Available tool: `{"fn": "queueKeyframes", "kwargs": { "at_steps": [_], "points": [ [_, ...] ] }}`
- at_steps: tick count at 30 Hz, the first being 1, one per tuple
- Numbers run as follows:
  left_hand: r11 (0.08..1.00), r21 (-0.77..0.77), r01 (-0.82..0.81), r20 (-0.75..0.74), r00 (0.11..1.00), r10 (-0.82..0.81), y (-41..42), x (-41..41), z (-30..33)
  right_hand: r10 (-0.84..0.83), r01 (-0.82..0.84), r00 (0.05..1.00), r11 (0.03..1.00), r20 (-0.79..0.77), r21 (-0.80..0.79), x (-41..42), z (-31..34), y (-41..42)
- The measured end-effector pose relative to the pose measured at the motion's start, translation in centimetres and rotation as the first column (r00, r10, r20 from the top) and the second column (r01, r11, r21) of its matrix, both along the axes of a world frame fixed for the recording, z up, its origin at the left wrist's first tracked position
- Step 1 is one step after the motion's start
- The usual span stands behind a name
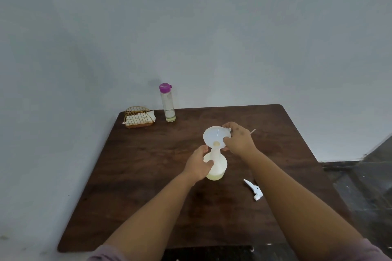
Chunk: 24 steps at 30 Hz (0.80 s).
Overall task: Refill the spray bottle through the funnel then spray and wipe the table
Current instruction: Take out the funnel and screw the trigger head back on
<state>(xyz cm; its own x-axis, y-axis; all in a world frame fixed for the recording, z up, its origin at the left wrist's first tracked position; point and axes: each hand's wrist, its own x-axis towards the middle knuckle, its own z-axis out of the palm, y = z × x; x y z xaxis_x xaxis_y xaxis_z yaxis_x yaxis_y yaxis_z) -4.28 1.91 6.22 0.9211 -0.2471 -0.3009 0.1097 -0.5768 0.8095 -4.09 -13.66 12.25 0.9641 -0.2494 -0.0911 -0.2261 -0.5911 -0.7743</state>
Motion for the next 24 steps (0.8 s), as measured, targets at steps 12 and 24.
{"fn": "queueKeyframes", "kwargs": {
  "at_steps": [12,24],
  "points": [
    [0.996,0.015,-0.091,-0.026,0.995,0.092,-2.3,2.4,-3.0,0.055,-0.054,0.998,0.998,0.025,-0.044,0.3,-0.3,-0.2],
    [0.993,-0.020,-0.116,0.013,0.993,0.116,-2.2,1.9,-3.9,0.049,-0.048,0.999,0.998,0.010,-0.040,0.3,-0.7,-0.3]
  ]
}}
